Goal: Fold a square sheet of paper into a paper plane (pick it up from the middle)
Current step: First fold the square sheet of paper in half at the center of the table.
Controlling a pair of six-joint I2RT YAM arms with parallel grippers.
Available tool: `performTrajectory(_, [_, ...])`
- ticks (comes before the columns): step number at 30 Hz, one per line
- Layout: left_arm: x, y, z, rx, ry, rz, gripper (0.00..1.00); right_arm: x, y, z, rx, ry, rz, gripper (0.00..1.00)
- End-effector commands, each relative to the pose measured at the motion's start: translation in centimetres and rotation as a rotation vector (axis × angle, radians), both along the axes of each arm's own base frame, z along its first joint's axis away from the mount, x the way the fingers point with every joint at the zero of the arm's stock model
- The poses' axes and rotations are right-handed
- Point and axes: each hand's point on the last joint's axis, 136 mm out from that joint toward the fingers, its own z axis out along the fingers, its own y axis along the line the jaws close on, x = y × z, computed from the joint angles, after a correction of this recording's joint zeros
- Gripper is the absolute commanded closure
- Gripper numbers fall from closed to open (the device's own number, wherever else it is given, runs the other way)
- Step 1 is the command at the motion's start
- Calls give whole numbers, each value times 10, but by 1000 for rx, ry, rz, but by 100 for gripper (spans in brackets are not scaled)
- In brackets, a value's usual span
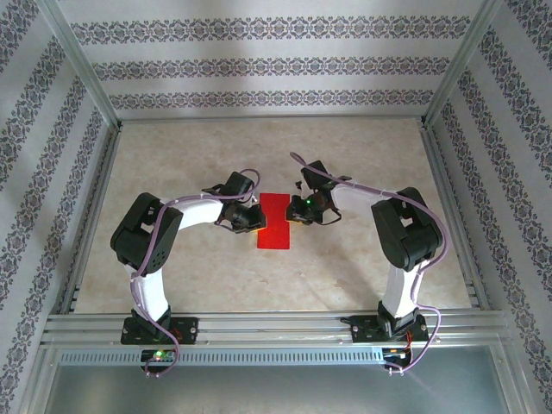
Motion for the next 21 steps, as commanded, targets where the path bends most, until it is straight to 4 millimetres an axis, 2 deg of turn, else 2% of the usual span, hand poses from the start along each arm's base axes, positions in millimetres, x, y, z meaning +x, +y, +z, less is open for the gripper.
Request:
performTrajectory(1, [-8,2,-7,38,18,-71,89,16,16,10,66,-32,16,83])
performTrajectory(8, [-6,1,-2,23,4,-63,89,37,39,3,126,-43,23,85])
performTrajectory(13, [-5,0,-1,23,0,-63,89,49,47,-1,141,-50,31,86])
performTrajectory(16, [-4,-1,1,19,-6,-60,89,51,46,-9,120,-44,25,86])
performTrajectory(21, [-8,-1,5,4,-4,-67,87,48,30,-33,14,-9,-10,87])
